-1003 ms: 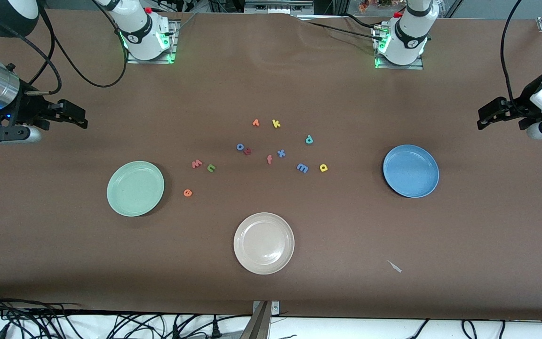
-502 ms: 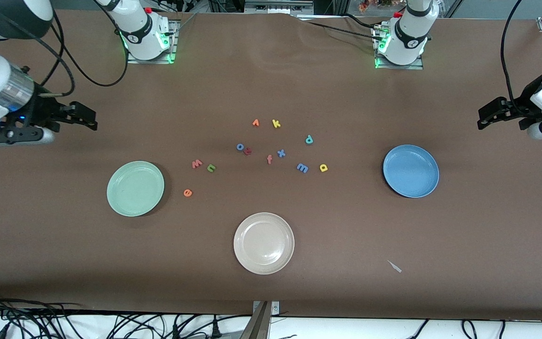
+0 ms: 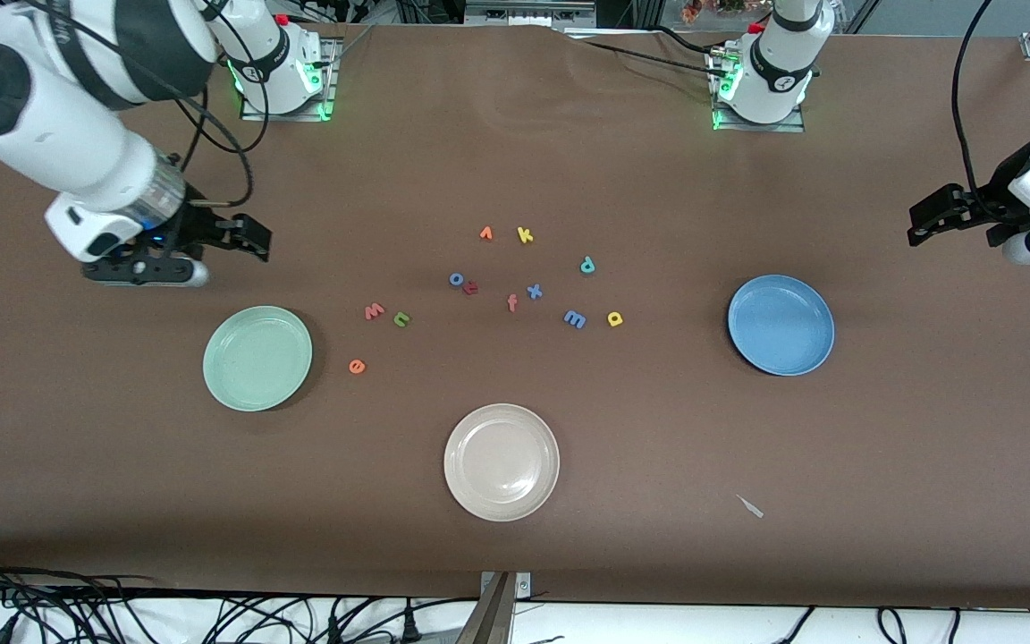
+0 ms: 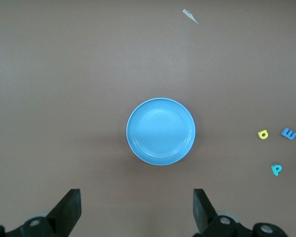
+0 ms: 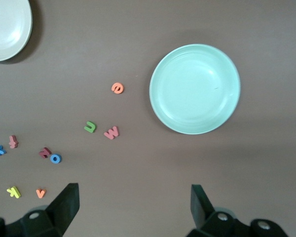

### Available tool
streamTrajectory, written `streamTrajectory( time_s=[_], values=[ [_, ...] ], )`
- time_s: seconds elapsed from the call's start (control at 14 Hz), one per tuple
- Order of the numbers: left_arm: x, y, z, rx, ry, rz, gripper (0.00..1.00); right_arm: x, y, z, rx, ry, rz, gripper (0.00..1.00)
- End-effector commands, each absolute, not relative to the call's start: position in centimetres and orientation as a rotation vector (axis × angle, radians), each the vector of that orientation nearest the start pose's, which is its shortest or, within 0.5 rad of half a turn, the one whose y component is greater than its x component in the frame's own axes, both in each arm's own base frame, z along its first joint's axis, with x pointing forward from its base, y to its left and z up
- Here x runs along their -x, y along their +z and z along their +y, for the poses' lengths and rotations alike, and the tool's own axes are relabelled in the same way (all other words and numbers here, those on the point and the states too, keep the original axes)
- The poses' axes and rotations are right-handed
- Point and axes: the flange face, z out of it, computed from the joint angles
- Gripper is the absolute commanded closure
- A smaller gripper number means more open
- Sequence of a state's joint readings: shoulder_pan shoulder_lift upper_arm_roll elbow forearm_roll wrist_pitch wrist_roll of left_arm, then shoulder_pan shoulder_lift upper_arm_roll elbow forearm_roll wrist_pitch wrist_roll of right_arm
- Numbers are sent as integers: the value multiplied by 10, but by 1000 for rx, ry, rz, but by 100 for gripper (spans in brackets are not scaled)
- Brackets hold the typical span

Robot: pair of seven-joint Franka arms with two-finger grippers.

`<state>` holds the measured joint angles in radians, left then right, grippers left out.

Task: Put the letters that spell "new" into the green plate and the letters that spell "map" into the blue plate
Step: 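Reach the right gripper down to the pink W letter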

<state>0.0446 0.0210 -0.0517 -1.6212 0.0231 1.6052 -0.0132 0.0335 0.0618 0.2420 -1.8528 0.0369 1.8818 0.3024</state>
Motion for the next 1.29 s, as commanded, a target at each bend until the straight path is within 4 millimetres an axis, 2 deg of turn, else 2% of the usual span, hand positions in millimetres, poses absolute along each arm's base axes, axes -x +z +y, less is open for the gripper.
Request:
streamTrajectory(
  time_s=[0.0, 0.29, 0.5, 0.64, 0.79, 0.93, 1.07, 1.22],
  values=[
    [-560, 599, 0, 3133, 62, 15, 0, -544, 451, 169, 3096, 52, 109, 0],
    [-560, 599, -2, 3133, 62, 22, 0, -524, 404, 206, 3085, 12, 176, 0],
    [-560, 599, -4, 3133, 62, 29, 0, -510, 374, 220, 3091, 2, 228, 0],
    [-560, 599, -3, 3133, 62, 25, 0, -496, 352, 243, 3104, 2, 253, 0],
    [-560, 599, -4, 3131, 62, 29, 0, -496, 333, 246, 3131, -5, 325, 0],
    [-560, 598, -4, 3133, 65, 27, 0, -491, 317, 254, 3127, -15, 299, 0],
    [-560, 598, -4, 3133, 67, 29, 0, -493, 291, 253, 3107, -18, 298, 0],
    [-560, 598, -4, 3133, 67, 27, 0, -501, 277, 248, 3110, -17, 300, 0]
  ],
)
